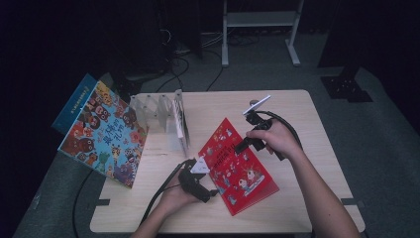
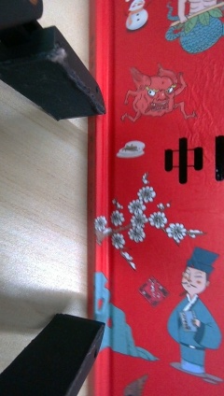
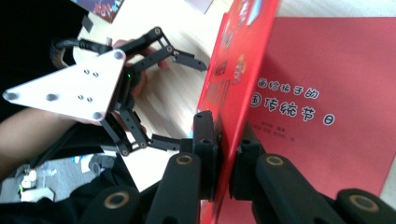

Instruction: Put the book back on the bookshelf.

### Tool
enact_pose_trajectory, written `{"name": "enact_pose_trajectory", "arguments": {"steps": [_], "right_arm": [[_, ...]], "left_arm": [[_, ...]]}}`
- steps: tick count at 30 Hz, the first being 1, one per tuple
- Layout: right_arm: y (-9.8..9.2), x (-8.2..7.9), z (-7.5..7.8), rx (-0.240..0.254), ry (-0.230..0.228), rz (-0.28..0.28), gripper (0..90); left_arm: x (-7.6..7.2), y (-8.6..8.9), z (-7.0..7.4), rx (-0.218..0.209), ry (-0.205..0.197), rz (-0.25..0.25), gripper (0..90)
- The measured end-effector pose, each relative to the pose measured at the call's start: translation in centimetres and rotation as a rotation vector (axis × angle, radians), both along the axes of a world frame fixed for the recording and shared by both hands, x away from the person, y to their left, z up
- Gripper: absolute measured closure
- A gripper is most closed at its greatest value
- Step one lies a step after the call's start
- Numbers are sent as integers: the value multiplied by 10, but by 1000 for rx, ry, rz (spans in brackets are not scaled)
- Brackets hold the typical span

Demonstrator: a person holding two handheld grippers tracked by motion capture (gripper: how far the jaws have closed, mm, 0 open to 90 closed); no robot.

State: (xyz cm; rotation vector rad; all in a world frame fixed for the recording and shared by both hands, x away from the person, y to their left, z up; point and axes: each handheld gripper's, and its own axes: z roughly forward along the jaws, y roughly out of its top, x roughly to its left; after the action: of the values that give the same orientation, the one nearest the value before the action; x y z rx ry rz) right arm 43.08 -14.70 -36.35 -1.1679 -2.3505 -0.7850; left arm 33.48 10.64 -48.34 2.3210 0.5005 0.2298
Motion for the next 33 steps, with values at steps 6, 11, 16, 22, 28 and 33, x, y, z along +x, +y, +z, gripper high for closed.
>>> {"name": "enact_pose_trajectory", "arguments": {"steps": [6, 11, 16, 22, 28, 33], "right_arm": [[0, -2, 9, 10, -38, -41, 874], [-1, -6, 19, -8, -93, -59, 875], [-8, -8, 35, 3, -133, -67, 876], [-17, -15, 60, 30, -161, -64, 876], [-23, -20, 76, 43, -177, -59, 876], [-29, -23, 85, 55, -181, -47, 876]], "left_arm": [[0, 2, 0, -5, -2, 21, 0], [2, 7, 0, -11, 8, 34, 0], [7, 16, 9, -38, 4, 55, 0], [13, 23, 18, -112, 30, 65, 0], [22, 21, 29, -149, 46, 55, 0], [30, 16, 34, -182, 63, 52, 0]]}}
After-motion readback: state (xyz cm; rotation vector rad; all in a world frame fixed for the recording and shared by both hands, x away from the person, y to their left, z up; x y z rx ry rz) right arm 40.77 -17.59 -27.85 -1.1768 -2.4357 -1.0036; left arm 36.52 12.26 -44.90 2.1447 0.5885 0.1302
